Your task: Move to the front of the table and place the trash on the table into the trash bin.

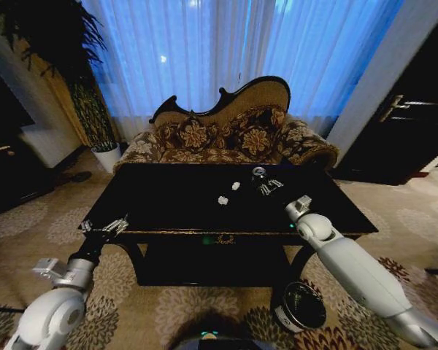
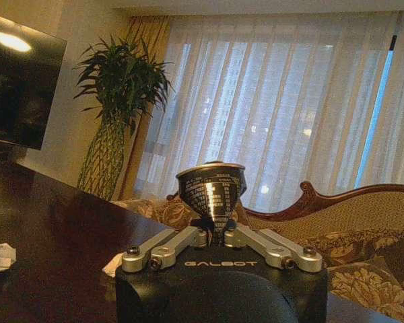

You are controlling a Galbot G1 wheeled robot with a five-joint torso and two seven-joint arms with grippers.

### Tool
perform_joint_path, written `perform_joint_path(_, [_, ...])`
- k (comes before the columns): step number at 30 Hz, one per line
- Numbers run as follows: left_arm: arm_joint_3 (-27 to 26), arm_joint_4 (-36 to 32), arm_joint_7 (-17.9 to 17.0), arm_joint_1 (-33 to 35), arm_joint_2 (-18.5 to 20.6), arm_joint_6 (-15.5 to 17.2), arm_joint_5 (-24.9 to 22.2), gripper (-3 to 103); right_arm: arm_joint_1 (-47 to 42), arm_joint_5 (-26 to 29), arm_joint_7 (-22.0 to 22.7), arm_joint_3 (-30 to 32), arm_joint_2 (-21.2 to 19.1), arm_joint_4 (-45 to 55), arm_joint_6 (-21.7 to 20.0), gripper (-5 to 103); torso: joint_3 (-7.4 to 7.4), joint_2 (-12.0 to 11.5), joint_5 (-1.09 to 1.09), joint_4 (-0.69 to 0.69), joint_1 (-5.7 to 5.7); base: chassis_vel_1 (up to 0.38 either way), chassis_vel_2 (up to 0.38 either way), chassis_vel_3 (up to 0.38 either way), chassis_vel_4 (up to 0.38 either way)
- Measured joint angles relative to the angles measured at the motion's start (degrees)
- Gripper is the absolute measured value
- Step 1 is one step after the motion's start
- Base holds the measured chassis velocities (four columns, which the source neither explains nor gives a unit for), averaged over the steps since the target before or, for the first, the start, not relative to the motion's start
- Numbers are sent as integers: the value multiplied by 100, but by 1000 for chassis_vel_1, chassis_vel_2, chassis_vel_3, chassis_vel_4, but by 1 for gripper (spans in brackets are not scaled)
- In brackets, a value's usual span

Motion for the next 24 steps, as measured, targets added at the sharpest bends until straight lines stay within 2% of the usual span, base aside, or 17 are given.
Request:
perform_joint_path(3, [-7,-12,0,10,-6,0,0,100,-240,0,-1,217,-69,136,-8,1,0,0,0,1,0,0,0,0,0])
perform_joint_path(10, [31,-18,-1,9,-19,-1,18,100,-885,52,-31,936,-317,471,-11,1,-1,1,-2,-1,0,0,0,0,0])
perform_joint_path(12, [73,-20,0,-17,-22,-2,41,100,-1179,92,-50,1337,-443,596,4,1,-1,1,3,0,0,0,0,0,0])
perform_joint_path(13, [95,-22,0,-39,-24,-2,49,100,-1404,131,-70,1622,-514,689,21,1,-1,1,-2,1,0,0,0,0,0])
perform_joint_path(14, [95,-22,0,-39,-24,-2,49,100,-1404,131,-70,1622,-514,689,21,1,-1,1,-2,1,0,0,0,0,0])
perform_joint_path(17, [133,-25,-9,-81,-27,-3,61,100,-2158,206,-153,2399,-635,884,87,1,-1,1,0,-1,0,0,0,0,0])
perform_joint_path(18, [133,-25,-9,-81,-27,-3,61,100,-2158,206,-153,2399,-635,884,87,1,-1,1,0,-1,0,0,0,0,0])
perform_joint_path(20, [155,-22,-6,-94,-43,-3,69,100,-2795,237,-235,3001,-645,1021,153,1,-1,1,1,-3,-1,0,0,0,0])
perform_joint_path(24, [186,-13,-5,-117,-67,-7,82,100,-3294,289,-298,3572,-558,1159,223,1,-2,2,0,-1,-2,0,0,0,0])
